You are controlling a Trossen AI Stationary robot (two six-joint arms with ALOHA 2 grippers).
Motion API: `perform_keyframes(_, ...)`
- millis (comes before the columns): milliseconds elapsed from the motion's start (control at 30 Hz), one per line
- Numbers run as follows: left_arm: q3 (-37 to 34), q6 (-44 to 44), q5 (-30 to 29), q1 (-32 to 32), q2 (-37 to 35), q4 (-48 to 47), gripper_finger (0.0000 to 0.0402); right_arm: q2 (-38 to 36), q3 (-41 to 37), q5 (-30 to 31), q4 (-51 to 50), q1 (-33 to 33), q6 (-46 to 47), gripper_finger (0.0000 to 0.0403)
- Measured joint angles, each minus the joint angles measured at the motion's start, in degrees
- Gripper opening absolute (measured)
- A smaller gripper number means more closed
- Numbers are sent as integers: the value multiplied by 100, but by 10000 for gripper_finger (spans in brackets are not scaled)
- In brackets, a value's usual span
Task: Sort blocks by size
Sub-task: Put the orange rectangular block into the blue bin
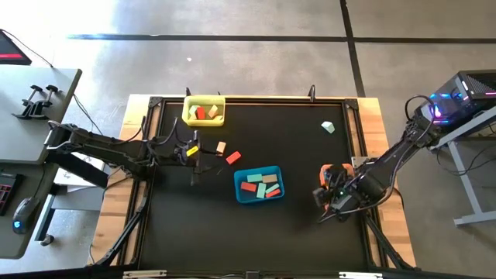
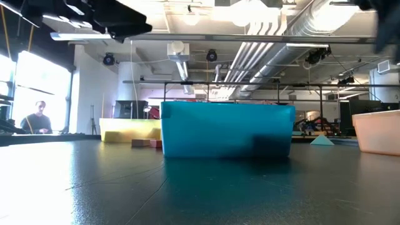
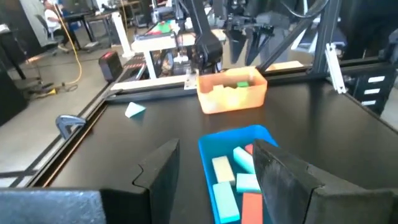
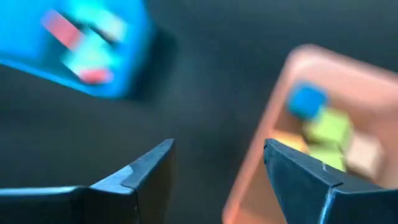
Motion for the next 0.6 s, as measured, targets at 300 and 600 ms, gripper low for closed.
perform_keyframes(300, 0, 44, 9, 0, 1, 830, 191, 0, -659, 2448, 1355, -521, -969, 240)
perform_keyframes(600, 0, 343, 11, 35, 0, 1230, 191, 0, -1393, 2406, 3458, -2211, -3436, 240)
